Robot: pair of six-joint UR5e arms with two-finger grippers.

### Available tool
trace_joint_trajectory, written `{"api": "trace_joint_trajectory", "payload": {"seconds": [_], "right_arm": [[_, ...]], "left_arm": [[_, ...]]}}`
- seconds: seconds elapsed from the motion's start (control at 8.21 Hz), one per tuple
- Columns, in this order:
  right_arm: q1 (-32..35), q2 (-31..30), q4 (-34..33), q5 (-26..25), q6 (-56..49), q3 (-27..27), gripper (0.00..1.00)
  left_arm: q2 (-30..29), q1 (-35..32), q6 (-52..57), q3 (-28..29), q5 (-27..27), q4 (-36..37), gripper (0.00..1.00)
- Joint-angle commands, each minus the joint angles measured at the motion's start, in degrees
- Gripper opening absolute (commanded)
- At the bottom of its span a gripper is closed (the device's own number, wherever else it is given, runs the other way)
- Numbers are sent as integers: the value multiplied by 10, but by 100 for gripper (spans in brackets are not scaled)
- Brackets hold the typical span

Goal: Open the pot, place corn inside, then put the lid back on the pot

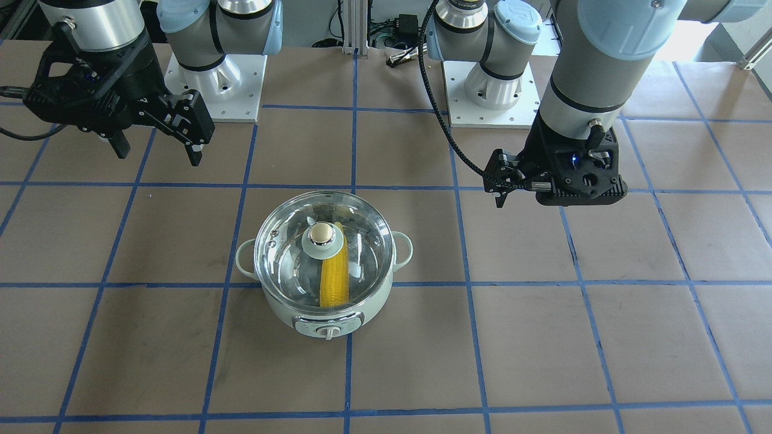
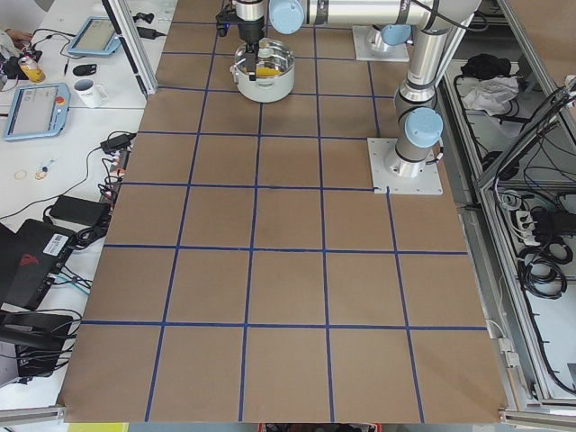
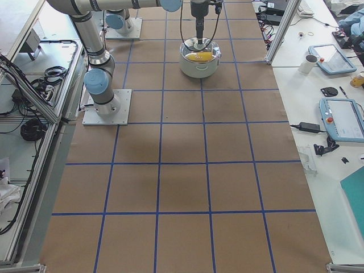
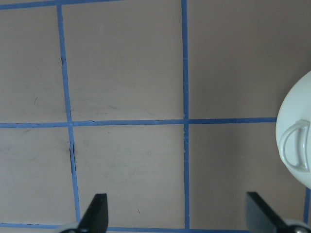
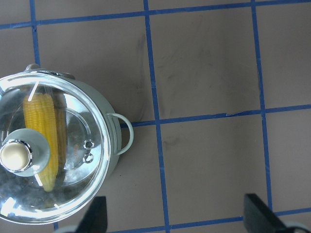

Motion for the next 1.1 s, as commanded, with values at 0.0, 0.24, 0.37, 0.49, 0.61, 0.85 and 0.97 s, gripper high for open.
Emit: {"api": "trace_joint_trajectory", "payload": {"seconds": [0.0, 0.24, 0.37, 0.49, 0.61, 0.85, 0.97], "right_arm": [[5, -2, 16, 27, -2, 2, 100], [7, 1, 16, 26, -2, 2, 100], [7, 2, 11, 20, -1, 2, 100], [7, 3, 9, 19, -2, 2, 100], [7, 2, 9, 21, -1, 2, 100], [7, 3, 9, 20, -2, 2, 100], [7, 3, 9, 19, -1, 2, 100]], "left_arm": [[0, -1, 0, -1, 1, 0, 100], [0, -1, 0, -1, 1, 0, 100], [0, 0, 0, -1, 1, 0, 100], [-1, 0, 0, -1, 1, -1, 100], [-1, 0, 0, -1, 1, -2, 100], [-2, 0, 0, -1, 1, -2, 100], [-2, 0, 0, -1, 1, -3, 100]]}}
